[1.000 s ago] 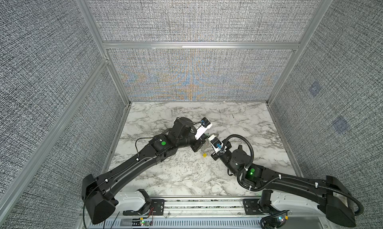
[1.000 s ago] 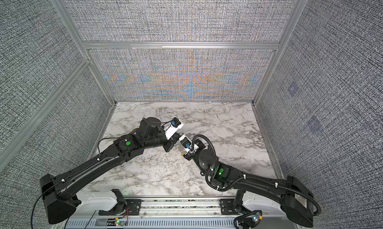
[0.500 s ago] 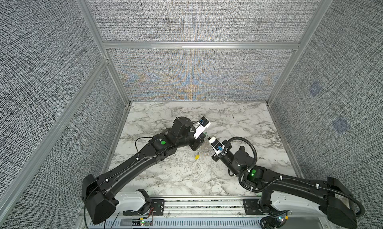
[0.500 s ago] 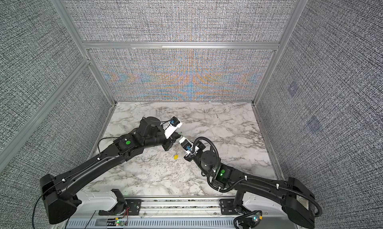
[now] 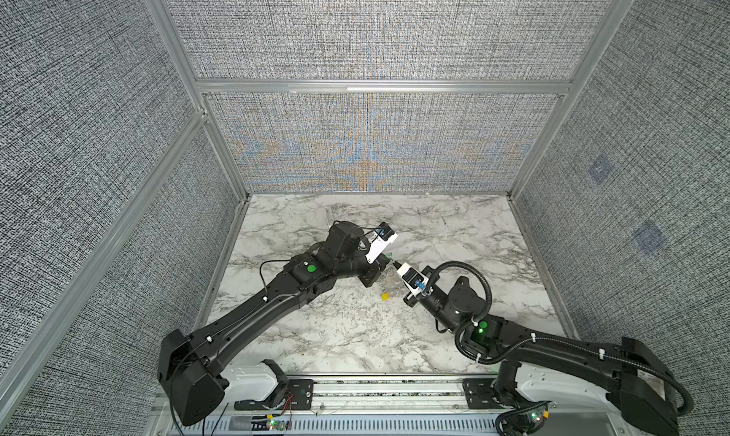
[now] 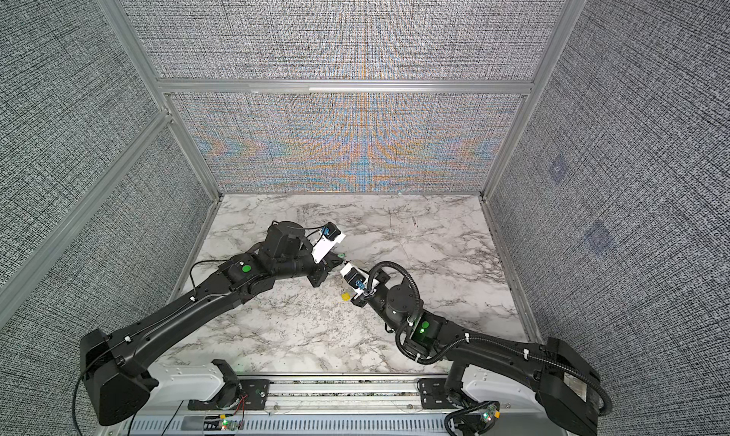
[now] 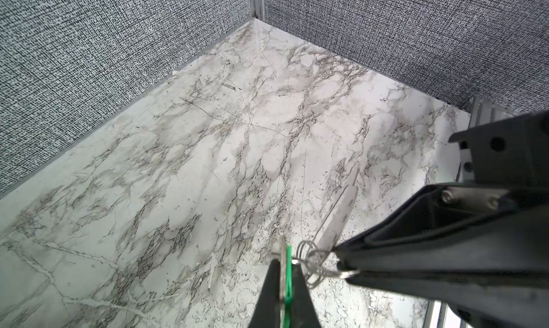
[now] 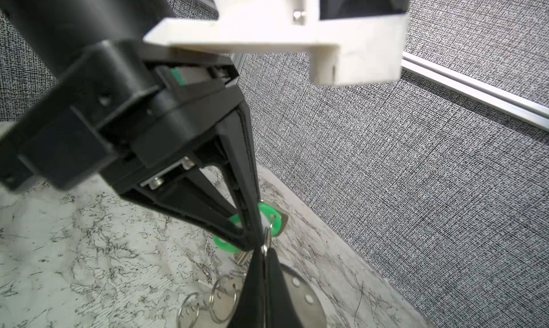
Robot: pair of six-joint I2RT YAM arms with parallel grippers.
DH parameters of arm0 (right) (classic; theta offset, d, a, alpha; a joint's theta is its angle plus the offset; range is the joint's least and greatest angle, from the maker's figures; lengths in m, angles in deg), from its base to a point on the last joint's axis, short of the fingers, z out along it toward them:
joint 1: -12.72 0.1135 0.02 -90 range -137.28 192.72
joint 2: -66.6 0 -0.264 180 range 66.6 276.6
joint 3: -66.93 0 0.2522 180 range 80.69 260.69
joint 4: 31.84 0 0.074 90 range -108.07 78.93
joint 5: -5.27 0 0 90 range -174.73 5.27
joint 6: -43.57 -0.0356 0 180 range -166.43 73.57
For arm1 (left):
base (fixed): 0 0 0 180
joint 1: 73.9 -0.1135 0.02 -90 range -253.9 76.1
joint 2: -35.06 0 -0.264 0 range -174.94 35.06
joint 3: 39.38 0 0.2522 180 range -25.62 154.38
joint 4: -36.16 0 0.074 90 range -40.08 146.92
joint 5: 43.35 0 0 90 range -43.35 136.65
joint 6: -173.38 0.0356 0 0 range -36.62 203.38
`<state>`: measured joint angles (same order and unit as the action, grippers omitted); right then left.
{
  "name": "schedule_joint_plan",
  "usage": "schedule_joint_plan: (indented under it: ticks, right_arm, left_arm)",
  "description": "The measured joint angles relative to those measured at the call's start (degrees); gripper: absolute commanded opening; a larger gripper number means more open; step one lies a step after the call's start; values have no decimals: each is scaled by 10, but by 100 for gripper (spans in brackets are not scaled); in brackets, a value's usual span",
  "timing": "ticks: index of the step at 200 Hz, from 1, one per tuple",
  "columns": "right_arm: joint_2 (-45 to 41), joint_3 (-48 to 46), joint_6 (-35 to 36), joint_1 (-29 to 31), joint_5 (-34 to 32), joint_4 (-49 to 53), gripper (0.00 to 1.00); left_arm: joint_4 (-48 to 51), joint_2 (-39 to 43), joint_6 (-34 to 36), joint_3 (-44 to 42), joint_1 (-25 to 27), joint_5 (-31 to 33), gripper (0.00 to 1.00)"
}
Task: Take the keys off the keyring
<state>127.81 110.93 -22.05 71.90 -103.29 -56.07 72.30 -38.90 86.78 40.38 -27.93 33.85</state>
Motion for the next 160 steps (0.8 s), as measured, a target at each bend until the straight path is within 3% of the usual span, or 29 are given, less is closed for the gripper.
schedule_joint_plan:
  ticks: [160]
  right_arm:
    - [14,-21,-76,-52,87,-74,0]
  left_arm:
    - [-29,-13,-13,-16,-3,-24,0]
